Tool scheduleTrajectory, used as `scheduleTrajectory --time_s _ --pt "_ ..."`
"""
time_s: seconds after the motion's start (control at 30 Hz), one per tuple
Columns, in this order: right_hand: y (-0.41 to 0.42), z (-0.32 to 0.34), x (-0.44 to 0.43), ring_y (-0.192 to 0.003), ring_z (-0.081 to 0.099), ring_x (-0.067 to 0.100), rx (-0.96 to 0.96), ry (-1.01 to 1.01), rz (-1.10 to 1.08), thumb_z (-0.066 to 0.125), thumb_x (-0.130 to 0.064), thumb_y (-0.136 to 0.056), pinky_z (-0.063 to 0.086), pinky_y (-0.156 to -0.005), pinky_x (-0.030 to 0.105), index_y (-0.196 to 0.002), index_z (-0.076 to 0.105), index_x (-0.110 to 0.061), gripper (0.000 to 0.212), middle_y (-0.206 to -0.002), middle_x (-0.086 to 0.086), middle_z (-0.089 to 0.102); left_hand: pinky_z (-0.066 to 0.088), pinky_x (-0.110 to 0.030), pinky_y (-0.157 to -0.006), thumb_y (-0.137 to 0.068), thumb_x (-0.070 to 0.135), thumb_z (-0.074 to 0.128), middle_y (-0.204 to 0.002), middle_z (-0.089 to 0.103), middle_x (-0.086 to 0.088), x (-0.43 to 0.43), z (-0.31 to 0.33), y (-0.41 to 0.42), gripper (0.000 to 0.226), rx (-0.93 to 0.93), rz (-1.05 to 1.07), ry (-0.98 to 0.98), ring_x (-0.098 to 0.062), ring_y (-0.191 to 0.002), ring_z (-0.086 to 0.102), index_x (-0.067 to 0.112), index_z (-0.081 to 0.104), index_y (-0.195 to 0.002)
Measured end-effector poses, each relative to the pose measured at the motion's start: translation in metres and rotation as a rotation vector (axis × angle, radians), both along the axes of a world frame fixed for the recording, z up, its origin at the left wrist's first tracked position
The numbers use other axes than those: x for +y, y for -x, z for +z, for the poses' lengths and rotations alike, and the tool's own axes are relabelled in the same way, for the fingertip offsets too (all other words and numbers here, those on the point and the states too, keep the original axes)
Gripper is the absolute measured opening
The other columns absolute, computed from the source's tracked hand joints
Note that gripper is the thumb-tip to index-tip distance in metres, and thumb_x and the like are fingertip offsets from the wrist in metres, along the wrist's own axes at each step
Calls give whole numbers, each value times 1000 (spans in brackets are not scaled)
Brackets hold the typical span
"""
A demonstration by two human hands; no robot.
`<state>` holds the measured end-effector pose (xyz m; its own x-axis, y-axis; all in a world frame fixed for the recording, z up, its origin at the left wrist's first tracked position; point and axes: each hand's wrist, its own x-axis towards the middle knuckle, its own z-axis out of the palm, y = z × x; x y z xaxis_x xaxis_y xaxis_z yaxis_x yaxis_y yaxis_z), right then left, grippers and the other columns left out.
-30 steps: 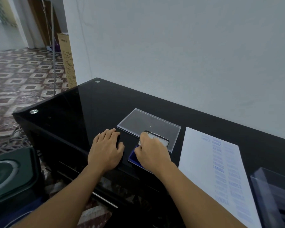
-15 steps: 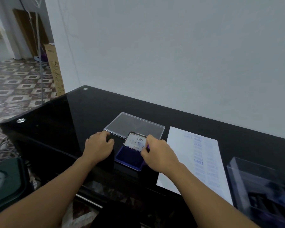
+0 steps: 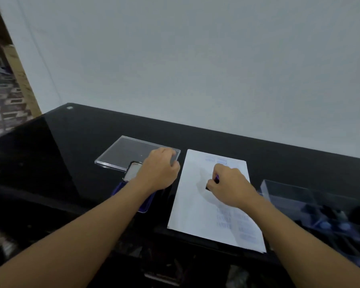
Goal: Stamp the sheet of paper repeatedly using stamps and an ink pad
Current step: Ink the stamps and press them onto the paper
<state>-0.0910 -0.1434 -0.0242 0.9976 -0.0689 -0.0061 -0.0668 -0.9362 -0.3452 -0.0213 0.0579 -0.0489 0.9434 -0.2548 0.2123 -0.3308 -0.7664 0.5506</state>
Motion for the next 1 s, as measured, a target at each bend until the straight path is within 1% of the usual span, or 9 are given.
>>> scheduleTrajectory --time_s 0.1,0.3,0.37,0.43,0.5,0.57,0.6,0.8,1.0 --pt "-17 5 -18 -63 51 16 4 -12 -18 56 -28 -95 42 -56 29 -78 45 -17 22 -79 3 60 44 -40 -101 -95 22 50 -128 58 -5 -19 -3 -19 30 14 -29 30 -24 -119 50 9 59 -120" --pt "-66 12 -38 -65 52 17 10 -54 -23 52 -30 -96 43 -60 32 -88 53 -14 18 -85 6 63 43 -43 -99 -93 20 48 -122 58 -9 -46 -15 -62 29 24 -59 -46 -30 -118 48 4 59 -115" --pt "-83 11 -41 -67 54 18 21 -55 -11 53 -31 -96 45 -61 33 -89 54 -14 18 -87 6 63 43 -42 -92 -92 18 45 -106 57 -5 -52 -22 -76 14 34 -39 -73 -33 -114 49 10 57 -92" --pt "-96 10 -42 -67 55 17 31 -42 6 53 -31 -97 44 -60 32 -90 54 -14 18 -87 4 63 41 -44 -88 -90 16 42 -92 48 -1 -57 -28 -88 19 28 -44 -102 -35 -109 49 18 39 -72" --pt "-108 7 -42 -66 56 16 32 -27 20 54 -30 -98 44 -60 31 -91 54 -14 17 -84 4 63 36 -50 -100 -94 18 38 -112 52 -8 -61 -35 -96 14 39 -38 -152 -33 -122 44 12 49 -87" --pt "-117 4 -42 -66 56 15 39 -14 28 55 -29 -98 44 -60 30 -92 55 -15 16 -81 4 63 28 -51 -110 -98 20 35 -137 47 -10 -65 -42 -100 32 60 -30 -252 -31 -132 36 9 53 -122" --pt "-121 3 -42 -66 57 15 41 -10 30 55 -29 -98 45 -61 30 -93 55 -15 15 -80 3 63 26 -51 -112 -97 21 34 -138 45 -10 -65 -44 -100 36 65 -15 -294 -31 -132 35 10 50 -128" --pt "-135 -4 -40 -68 58 17 53 9 31 57 -28 -93 47 -62 33 -93 56 -13 15 -80 1 62 24 -52 -111 -93 20 33 -129 48 -5 -71 -56 -99 37 -5 21 -318 -29 -124 37 13 49 -126" --pt "-139 -10 -37 -64 52 18 44 37 45 56 -28 -92 41 -57 32 -88 54 -14 15 -81 5 62 26 -52 -108 -93 20 31 -127 48 -6 -69 -62 -99 34 -66 21 -324 -29 -121 38 13 49 -122"
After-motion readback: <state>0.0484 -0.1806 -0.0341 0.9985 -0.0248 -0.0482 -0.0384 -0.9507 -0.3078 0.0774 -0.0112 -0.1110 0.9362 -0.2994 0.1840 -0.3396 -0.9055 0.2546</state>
